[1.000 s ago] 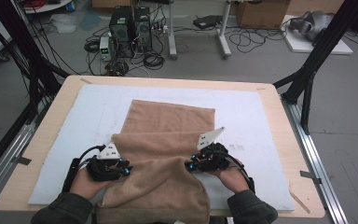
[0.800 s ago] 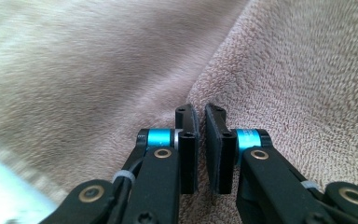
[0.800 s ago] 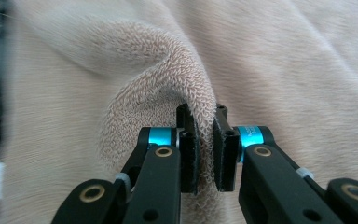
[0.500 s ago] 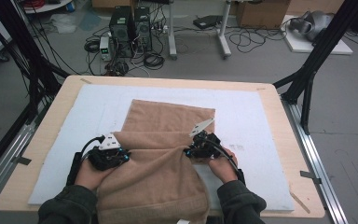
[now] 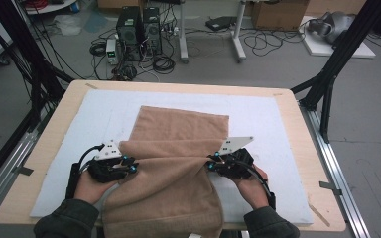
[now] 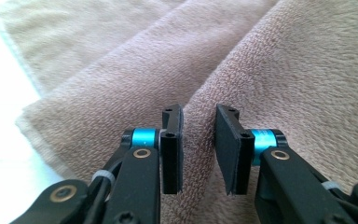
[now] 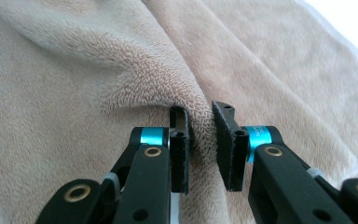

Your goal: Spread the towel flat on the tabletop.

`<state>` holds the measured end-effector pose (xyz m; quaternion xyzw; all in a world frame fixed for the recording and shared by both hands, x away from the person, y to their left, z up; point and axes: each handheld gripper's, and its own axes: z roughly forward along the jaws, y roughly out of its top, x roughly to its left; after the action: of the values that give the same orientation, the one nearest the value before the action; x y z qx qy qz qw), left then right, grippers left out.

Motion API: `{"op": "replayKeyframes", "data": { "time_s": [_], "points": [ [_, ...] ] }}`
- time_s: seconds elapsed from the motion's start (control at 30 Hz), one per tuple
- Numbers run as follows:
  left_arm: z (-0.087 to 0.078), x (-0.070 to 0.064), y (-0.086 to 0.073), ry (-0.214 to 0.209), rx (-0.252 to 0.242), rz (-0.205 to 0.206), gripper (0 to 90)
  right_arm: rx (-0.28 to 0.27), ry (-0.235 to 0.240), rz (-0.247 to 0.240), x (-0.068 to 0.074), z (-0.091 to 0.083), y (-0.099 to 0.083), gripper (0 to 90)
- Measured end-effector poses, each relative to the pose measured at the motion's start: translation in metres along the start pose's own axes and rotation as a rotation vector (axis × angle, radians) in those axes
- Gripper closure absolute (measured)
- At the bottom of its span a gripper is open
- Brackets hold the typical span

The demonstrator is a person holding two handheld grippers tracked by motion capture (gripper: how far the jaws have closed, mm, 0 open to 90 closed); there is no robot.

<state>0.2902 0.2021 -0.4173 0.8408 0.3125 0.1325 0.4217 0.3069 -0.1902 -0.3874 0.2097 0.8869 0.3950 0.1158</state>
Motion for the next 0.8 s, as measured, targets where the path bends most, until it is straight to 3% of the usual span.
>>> {"op": "replayKeyframes", "data": {
  "time_s": [0.07,0.13,0.2,0.27,0.33,0.43,0.53,0.6,0.8],
  "points": [
    [-0.002,-0.003,0.001,-0.046,0.003,-0.007,66.8,0.022,0.035,0.059,-0.007,0.003,-0.005,70.8],
    [-0.003,-0.008,0.001,-0.090,-0.002,-0.009,60.9,0.015,0.018,0.048,-0.009,0.000,-0.009,71.0],
    [-0.001,-0.013,0.001,-0.145,0.002,0.012,49.2,-0.003,0.036,0.070,-0.011,-0.002,-0.012,69.3],
    [0.004,-0.017,0.000,-0.150,0.039,0.043,46.9,0.025,0.044,0.069,-0.012,0.000,-0.012,69.3],
    [0.010,-0.019,-0.003,-0.132,0.086,0.067,47.4,0.036,0.036,0.066,-0.011,0.003,-0.013,69.8],
    [0.019,-0.020,-0.010,-0.093,0.153,0.121,66.4,0.051,0.033,0.081,-0.014,0.008,-0.017,72.9],
    [0.018,-0.014,-0.011,-0.082,0.130,0.106,81.8,0.069,0.051,0.081,-0.020,0.015,-0.019,83.5],
    [0.015,-0.011,-0.011,-0.055,0.126,0.108,83.9,0.089,0.070,0.083,-0.023,0.021,-0.017,84.6],
    [0.013,0.005,-0.011,0.038,0.109,0.074,84.9,0.124,0.024,0.123,-0.038,0.039,-0.006,84.5]
  ]
}}
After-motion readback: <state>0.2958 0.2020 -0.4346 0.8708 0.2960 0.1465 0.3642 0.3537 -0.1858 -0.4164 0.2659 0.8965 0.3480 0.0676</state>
